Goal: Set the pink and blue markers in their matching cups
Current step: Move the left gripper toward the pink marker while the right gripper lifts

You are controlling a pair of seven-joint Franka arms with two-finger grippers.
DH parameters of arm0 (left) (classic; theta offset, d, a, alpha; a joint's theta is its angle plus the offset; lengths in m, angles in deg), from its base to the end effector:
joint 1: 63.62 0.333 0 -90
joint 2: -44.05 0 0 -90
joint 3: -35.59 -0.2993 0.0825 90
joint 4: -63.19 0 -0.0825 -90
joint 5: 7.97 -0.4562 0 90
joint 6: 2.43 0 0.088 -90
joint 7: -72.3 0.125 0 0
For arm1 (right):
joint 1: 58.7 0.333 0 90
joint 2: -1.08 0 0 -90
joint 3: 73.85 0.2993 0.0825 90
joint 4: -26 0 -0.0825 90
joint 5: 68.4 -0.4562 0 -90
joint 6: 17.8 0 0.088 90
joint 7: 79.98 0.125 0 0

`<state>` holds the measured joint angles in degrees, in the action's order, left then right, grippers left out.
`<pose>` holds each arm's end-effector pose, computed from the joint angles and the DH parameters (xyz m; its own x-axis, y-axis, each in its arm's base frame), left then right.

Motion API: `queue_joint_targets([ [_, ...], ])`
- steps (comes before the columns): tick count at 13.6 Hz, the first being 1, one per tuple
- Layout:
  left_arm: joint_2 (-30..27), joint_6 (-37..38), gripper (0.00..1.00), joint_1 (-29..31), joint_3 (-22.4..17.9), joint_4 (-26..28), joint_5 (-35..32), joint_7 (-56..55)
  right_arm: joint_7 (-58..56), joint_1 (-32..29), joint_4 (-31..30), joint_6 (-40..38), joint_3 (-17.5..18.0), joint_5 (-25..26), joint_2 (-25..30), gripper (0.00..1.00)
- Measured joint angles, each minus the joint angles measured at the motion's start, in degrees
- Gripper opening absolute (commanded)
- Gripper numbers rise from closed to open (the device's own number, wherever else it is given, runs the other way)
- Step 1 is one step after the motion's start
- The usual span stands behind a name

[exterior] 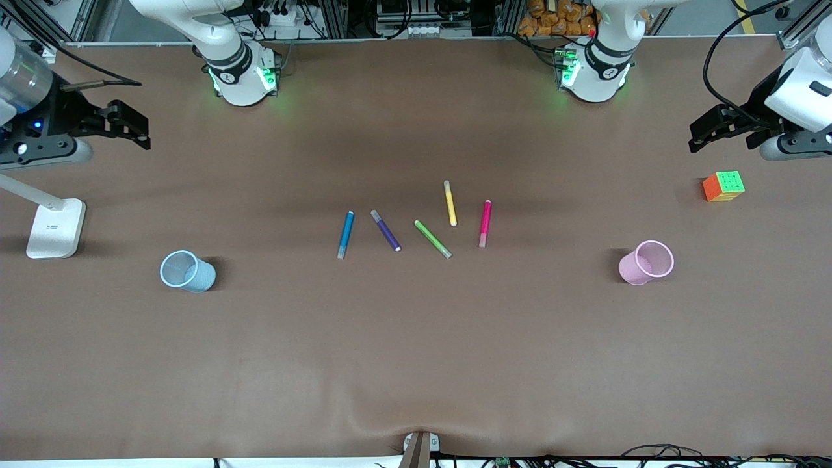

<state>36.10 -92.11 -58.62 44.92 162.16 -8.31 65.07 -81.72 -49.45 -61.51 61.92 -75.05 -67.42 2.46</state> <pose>0.5815 -0.0481 0.5871 0.9984 0.0527 -0.0214 0.0520 -0.9982 -0.0313 0.5928 0.0813 0.6133 0.9797 0.1662 -0.1121 0.1687 -0.9856 0.0132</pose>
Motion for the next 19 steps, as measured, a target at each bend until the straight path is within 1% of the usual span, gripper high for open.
queue_joint_targets([
  [5,0.0,0.3,1.0,0.1,0.0,-1.0,-0.4,0.0,0.0,0.5,-0.4,1.0,0.2,0.0,-0.7,1.0],
  [7,0.3,0.7,1.0,0.0,0.0,-2.2,-2.1,0.1,0.0,0.5,-0.5,1.6,0.2,-1.7,-1.4,1.0],
  [8,0.7,1.7,1.0,-0.1,0.0,-2.8,-2.5,0.3,0.0,0.5,-0.5,1.6,0.2,-3.1,-1.8,1.0],
  [11,2.6,3.3,1.0,-0.6,0.3,-3.8,-2.4,0.4,0.0,0.6,-2.3,1.6,0.2,-4.8,-2.9,1.0],
  [15,5.1,4.6,1.0,-1.0,1.1,-4.6,-2.4,0.3,0.0,0.7,-3.8,2.0,0.1,-5.4,-3.9,1.0],
  [17,5.4,6.4,1.0,-1.1,1.3,-4.7,-2.4,0.2,0.0,-0.1,-3.8,2.9,-0.3,-5.4,-4.0,1.0],
  [19,5.9,7.7,1.0,-1.1,1.3,-4.7,-2.4,0.3,0.0,-2.5,-3.9,4.8,-0.5,-5.5,-4.5,1.0],
])
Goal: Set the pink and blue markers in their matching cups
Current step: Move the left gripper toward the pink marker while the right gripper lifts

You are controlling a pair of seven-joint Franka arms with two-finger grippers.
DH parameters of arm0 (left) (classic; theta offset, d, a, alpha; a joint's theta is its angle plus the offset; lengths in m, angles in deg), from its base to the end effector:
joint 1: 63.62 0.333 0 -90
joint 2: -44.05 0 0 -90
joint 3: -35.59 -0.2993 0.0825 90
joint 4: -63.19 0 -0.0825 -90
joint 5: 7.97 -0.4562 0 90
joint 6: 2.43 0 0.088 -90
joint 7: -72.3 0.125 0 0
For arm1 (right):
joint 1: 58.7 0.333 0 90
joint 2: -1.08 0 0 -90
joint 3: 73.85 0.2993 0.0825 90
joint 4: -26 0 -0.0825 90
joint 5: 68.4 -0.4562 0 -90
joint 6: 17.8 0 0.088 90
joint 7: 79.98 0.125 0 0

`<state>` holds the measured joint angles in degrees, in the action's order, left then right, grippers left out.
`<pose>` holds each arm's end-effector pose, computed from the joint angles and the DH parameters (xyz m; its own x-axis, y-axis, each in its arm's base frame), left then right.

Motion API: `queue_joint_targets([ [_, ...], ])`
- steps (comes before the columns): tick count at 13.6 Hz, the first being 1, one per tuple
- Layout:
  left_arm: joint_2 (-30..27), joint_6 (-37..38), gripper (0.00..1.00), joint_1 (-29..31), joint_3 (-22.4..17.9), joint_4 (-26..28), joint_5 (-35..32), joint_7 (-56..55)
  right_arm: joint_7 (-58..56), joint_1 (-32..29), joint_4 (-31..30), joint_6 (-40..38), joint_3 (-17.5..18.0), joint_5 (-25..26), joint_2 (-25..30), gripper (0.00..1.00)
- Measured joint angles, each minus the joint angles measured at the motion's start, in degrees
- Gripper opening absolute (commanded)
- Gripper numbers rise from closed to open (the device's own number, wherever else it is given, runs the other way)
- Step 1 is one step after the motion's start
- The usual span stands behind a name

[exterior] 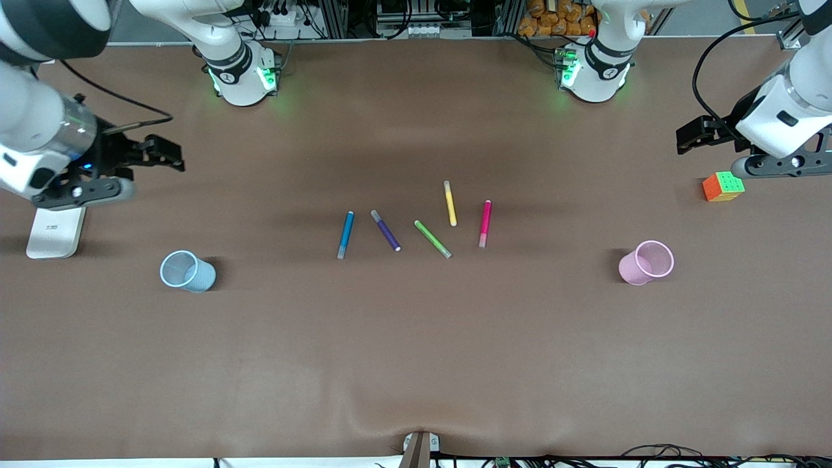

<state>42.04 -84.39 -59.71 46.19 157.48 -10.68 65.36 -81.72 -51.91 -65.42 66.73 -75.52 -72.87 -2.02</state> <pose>0.5919 -0.0644 0.5604 0.9850 0.0138 -0.1717 0.0009 -0.9972 -0.0750 0.6214 0.0664 0.5357 0.9773 0.1252 -0.1708 0.1126 -0.9903 -0.0813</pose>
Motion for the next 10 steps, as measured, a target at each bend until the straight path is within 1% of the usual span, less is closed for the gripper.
queue_joint_targets([
  [3,1.4,1.3,1.0,-0.7,0.7,0.0,0.0,0.2,0.0,-2.3,-0.1,3.5,-0.2,-0.3,-1.4,1.0],
  [6,3.4,1.7,1.0,-2.4,1.5,0.0,0.0,0.1,0.0,-2.3,-0.1,6.3,-0.1,-0.5,-3.2,1.0],
  [10,8.3,1.5,1.0,-3.1,1.5,-0.6,0.0,0.1,0.0,-2.0,-0.2,8.8,0.3,-0.7,-5.2,1.0],
])
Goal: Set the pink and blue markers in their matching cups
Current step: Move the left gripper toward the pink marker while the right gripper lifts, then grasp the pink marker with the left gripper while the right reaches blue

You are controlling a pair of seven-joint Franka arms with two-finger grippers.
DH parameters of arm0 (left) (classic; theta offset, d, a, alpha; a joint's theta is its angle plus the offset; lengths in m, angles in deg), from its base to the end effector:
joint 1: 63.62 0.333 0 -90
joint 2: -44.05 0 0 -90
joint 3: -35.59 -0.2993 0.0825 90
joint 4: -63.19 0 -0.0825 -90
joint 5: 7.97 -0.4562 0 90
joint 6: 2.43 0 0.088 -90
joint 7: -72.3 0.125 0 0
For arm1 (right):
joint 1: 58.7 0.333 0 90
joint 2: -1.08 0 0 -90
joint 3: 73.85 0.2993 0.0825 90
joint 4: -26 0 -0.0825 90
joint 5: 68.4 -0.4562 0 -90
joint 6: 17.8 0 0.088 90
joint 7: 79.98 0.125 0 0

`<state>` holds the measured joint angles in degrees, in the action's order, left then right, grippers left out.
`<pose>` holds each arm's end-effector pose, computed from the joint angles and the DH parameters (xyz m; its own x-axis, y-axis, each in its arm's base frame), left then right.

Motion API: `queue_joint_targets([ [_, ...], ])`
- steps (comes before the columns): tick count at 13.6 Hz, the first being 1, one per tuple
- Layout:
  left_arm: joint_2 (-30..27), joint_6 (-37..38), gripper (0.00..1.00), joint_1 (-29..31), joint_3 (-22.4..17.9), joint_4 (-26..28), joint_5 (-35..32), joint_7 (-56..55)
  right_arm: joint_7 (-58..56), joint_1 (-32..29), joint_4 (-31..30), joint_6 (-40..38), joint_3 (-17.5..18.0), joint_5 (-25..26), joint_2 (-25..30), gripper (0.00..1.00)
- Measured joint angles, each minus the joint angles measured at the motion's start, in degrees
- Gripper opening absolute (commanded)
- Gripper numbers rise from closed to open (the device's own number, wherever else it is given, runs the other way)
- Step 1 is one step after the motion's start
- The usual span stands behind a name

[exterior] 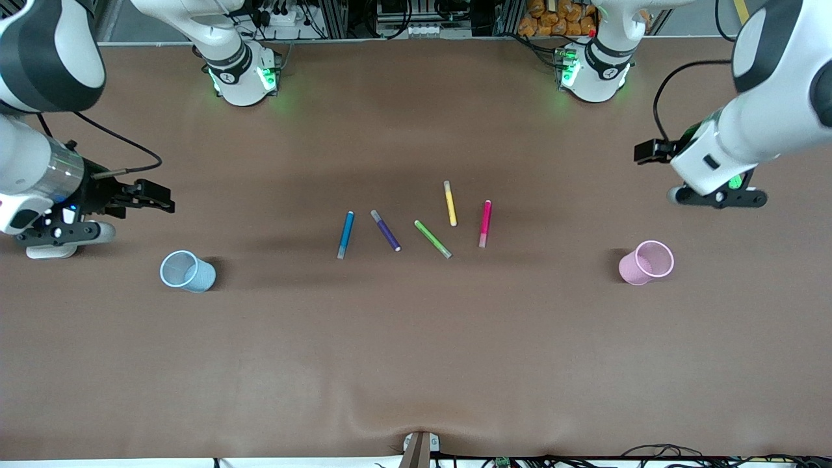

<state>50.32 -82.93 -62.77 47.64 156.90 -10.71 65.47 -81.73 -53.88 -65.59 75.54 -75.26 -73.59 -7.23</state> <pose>0.6095 -0.1098 0.4779 0.9432 -0.0641 -0.3259 -0.0895 -0.9940 -0.0635 0.6598 0.0509 0.4863 0.9902 0.0840 -0.1117 0.0743 -0.9933 -0.0890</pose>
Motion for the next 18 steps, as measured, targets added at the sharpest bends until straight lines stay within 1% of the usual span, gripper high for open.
queue_joint_targets([
  [1,1.8,-0.5,1.0,0.0,0.0,-1.5,0.0,0.1,0.0,0.3,0.0,0.2,0.0,0.0,-0.3,1.0],
  [4,9.3,-1.0,1.0,-1.1,0.1,-9.0,0.0,0.5,0.1,1.6,0.0,0.6,0.1,-0.1,-0.7,1.0],
  [6,14.5,-3.0,1.0,-2.5,0.1,-12.0,0.0,0.5,0.1,1.7,0.0,1.1,0.1,-0.1,-1.2,1.0],
  [9,20.7,-7.5,1.0,-5.3,0.1,-13.0,-0.4,0.5,0.1,1.7,0.0,1.1,0.1,-0.1,-1.4,1.0],
  [11,23.7,-9.7,1.0,-8.2,0.2,-13.3,-2.9,0.3,0.1,1.7,0.0,1.1,0.1,-0.1,-1.4,1.0],
  [14,26.6,-11.6,1.0,-12.2,0.2,-13.7,-5.4,-0.8,0.1,1.8,0.0,1.1,0.1,-0.1,-1.4,1.0],
  [17,28.5,-14.3,1.0,-14.1,0.2,-13.7,-5.6,-3.2,0.1,1.8,-0.1,1.4,0.1,-0.1,-1.4,1.0],
  [18,29.4,-14.6,1.0,-14.8,0.3,-13.6,-5.6,-5.5,0.1,1.8,0.0,1.5,0.1,-0.1,-1.4,1.0],
])
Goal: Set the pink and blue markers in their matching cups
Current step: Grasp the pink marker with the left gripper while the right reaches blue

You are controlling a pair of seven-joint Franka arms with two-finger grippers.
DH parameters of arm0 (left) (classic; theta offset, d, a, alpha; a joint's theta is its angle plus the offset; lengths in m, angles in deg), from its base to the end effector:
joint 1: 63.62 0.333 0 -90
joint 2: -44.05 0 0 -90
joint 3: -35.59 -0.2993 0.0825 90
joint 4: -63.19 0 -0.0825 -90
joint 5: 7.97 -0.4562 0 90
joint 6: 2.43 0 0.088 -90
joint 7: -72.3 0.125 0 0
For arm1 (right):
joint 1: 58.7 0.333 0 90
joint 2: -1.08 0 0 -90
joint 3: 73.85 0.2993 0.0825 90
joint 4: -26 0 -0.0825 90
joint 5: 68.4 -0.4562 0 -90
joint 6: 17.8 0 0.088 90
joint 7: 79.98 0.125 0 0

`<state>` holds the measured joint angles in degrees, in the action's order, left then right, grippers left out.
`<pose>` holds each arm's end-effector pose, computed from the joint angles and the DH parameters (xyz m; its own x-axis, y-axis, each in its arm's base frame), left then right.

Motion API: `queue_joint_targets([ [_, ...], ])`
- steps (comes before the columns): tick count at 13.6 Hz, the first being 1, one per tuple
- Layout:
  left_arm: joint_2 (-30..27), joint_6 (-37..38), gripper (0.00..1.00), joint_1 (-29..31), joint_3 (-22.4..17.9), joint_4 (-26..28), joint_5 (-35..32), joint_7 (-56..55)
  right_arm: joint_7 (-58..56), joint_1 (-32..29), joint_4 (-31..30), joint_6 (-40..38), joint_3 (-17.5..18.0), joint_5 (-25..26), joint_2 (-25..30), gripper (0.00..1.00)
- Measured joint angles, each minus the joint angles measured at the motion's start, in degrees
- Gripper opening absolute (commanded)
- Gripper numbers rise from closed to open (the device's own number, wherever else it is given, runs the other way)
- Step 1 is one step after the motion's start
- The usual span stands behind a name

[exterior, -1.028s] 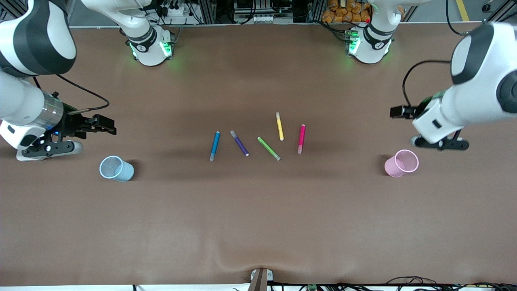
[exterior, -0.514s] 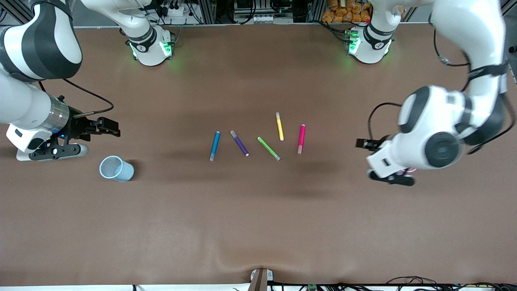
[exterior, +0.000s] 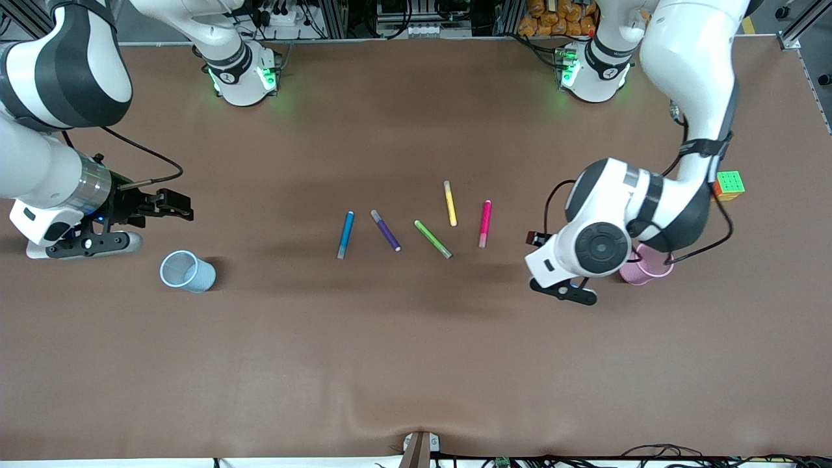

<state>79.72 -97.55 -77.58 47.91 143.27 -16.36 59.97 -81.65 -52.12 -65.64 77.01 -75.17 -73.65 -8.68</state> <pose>0.6683 -0.2886 0.2637 0.9149 -0.2339 -0.3291 -0.2738 -0.9584 -0.0801 0.6648 0.0727 0.4709 0.9873 0.1122 -0.1125 0.1025 -0.9907 -0.0891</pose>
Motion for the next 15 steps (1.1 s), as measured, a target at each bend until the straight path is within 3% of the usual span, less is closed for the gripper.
queue_joint_targets([
  [7,4.0,-2.3,0.94,-9.0,0.2,3.9,0.0,-15.3,0.0,-0.1,0.0,0.4,-0.2,0.0,0.0,1.0],
  [9,4.2,-3.3,0.9,-10.3,0.2,4.7,0.0,-18.1,0.0,-0.1,-0.2,0.4,-0.1,0.0,-0.1,1.0],
  [11,4.9,-5.3,0.78,-10.4,0.2,4.9,0.0,-18.3,1.0,0.0,-0.3,0.4,0.0,-0.2,-0.2,1.0],
  [15,7.8,-10.8,0.71,-10.7,0.2,5.1,0.1,-18.3,9.4,2.4,-0.5,0.5,0.1,-4.2,-2.1,1.0],
])
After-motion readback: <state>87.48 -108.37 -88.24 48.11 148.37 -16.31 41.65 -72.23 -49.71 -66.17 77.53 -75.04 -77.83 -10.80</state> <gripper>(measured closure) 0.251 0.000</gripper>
